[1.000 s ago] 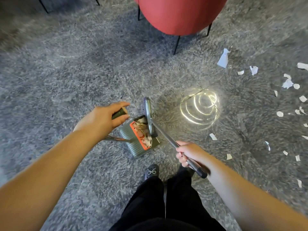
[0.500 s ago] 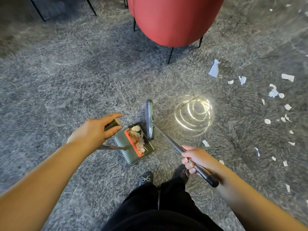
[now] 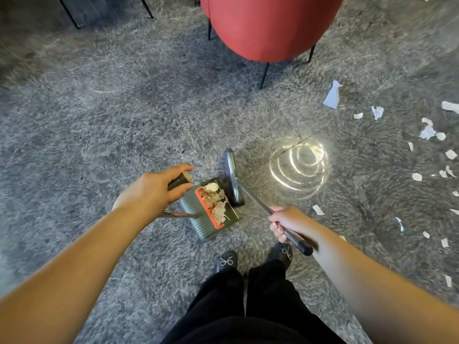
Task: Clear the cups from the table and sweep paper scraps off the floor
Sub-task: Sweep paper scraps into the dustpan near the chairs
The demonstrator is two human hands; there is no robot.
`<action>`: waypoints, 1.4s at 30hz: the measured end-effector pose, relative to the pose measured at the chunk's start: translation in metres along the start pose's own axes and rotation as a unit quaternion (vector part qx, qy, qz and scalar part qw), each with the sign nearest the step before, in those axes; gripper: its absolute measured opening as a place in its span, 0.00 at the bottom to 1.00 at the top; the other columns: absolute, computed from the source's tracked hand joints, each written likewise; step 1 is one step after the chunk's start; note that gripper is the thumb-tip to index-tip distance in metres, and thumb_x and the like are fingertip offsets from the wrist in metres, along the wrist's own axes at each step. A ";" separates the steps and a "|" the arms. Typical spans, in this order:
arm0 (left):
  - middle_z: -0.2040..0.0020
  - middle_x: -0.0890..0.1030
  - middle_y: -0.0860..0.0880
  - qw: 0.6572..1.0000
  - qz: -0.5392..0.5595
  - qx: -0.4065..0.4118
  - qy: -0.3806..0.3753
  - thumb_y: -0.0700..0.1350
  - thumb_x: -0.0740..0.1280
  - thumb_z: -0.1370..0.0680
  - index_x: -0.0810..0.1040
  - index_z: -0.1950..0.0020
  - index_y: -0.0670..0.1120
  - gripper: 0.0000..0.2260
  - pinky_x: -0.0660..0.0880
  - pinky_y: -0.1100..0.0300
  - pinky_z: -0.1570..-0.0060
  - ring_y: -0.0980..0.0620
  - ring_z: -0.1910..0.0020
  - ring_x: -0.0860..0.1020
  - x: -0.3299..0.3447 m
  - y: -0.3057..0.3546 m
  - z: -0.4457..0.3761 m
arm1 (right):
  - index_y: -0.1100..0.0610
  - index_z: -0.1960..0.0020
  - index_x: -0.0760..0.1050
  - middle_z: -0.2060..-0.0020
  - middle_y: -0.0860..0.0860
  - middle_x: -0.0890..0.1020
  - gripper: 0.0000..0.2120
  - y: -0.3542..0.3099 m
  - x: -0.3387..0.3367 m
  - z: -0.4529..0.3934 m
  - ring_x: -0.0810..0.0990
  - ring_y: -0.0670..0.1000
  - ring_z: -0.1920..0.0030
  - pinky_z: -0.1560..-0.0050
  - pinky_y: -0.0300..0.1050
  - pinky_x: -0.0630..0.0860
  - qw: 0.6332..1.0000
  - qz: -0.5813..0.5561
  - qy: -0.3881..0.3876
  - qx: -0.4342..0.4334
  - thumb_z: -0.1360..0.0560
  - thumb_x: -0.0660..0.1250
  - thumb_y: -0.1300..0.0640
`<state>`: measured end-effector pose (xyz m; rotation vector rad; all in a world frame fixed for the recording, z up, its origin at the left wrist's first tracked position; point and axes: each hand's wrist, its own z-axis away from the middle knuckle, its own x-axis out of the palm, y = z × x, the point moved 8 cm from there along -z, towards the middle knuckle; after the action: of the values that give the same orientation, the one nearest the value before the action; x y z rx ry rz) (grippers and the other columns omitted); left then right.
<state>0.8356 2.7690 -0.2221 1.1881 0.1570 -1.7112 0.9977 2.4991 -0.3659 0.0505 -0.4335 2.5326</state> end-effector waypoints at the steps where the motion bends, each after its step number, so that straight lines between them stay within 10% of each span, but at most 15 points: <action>1: 0.58 0.79 0.59 1.000 0.001 0.004 0.000 0.68 0.60 0.25 0.63 0.37 0.78 0.17 0.72 0.61 0.74 0.57 0.69 0.77 0.000 0.000 0.002 | 0.47 0.35 0.61 0.75 0.49 0.67 0.21 0.007 0.000 0.005 0.64 0.45 0.79 0.80 0.36 0.62 1.000 -0.007 -0.007 0.003 0.22 0.53 0.66; 10: 0.51 0.79 0.56 0.998 0.002 0.051 -0.023 0.65 0.64 0.25 0.68 0.36 0.73 0.18 0.79 0.54 0.61 0.54 0.59 0.79 0.017 0.013 0.018 | 0.47 0.25 0.56 0.72 0.50 0.66 0.25 0.080 0.012 0.066 0.64 0.45 0.79 0.78 0.36 0.63 0.998 -0.054 0.032 -0.009 0.19 0.52 0.64; 24: 0.64 0.78 0.59 0.972 -0.053 0.229 -0.010 0.62 0.66 0.25 0.70 0.52 0.75 0.07 0.75 0.59 0.68 0.59 0.67 0.76 0.053 0.103 0.106 | 0.53 0.43 0.68 0.73 0.51 0.65 0.13 0.201 0.004 0.169 0.62 0.46 0.79 0.79 0.36 0.60 0.953 -0.272 0.107 -0.083 0.19 0.48 0.65; 42: 0.67 0.76 0.60 0.813 -0.167 0.537 -0.150 0.56 0.70 0.24 0.76 0.51 0.63 0.04 0.70 0.60 0.66 0.55 0.65 0.76 0.158 0.211 0.258 | 0.52 0.26 0.60 0.72 0.54 0.66 0.24 0.421 0.138 0.248 0.63 0.45 0.85 0.82 0.31 0.60 0.739 -0.600 0.288 -0.103 0.20 0.51 0.67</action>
<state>0.8344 2.4127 -0.1267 1.6978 -0.9847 -2.3597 0.6413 2.1613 -0.2376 -0.4048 -0.2637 1.1033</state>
